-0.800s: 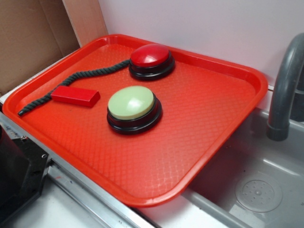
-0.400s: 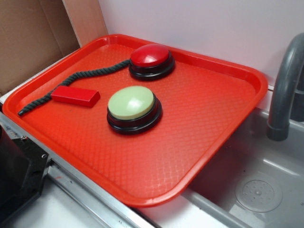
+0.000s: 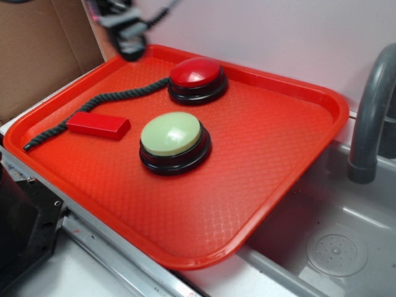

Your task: Push the green button.

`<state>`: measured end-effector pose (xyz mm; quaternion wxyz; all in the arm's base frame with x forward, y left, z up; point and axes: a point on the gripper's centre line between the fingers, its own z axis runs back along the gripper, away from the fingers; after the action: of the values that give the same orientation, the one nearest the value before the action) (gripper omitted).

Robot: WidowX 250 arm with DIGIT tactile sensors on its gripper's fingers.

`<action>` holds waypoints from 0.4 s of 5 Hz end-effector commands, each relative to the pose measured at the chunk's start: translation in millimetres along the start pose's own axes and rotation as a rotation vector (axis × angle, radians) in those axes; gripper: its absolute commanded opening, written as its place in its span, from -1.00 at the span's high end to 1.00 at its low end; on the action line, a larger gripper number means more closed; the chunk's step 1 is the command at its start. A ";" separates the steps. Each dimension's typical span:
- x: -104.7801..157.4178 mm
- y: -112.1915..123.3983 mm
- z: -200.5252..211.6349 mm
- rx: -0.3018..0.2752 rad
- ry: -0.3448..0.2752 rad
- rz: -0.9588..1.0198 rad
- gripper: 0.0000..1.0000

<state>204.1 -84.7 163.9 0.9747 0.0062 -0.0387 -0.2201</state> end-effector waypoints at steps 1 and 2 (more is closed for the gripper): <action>7.7 7.0 -53.6 -0.023 -0.167 -0.160 -1.00; 1.1 1.6 -77.7 -0.046 -0.087 -0.152 -1.00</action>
<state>213.8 -74.0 79.4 0.9551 -0.0218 -0.0622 -0.2890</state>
